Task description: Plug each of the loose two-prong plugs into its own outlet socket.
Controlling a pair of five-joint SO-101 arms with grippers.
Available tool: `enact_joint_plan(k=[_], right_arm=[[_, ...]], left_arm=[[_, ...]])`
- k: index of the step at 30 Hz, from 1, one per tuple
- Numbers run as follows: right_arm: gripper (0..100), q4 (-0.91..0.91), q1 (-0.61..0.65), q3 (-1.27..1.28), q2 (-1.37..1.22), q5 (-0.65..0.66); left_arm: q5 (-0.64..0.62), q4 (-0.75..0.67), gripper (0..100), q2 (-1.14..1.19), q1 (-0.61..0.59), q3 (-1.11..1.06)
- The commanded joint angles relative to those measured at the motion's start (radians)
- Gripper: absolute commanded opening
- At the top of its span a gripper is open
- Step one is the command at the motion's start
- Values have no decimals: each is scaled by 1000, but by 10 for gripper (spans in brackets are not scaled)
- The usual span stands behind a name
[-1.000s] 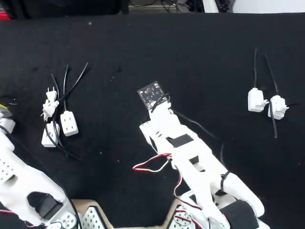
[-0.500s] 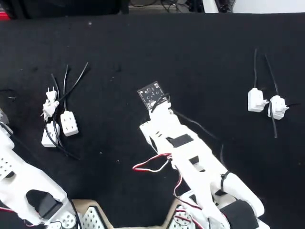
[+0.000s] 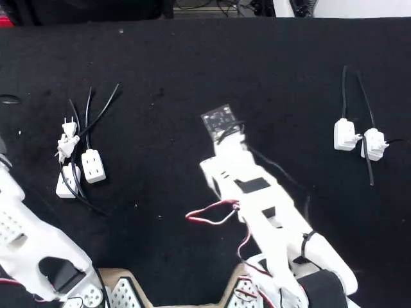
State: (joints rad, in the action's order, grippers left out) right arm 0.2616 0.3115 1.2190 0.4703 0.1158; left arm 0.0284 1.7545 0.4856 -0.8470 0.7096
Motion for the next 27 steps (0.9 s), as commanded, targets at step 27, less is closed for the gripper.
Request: enact_joint_plan(k=[27], right_arm=[[240,-21,-144,-48,30,0]], left_arm=[[20,-870,30,-957,958,-1538]])
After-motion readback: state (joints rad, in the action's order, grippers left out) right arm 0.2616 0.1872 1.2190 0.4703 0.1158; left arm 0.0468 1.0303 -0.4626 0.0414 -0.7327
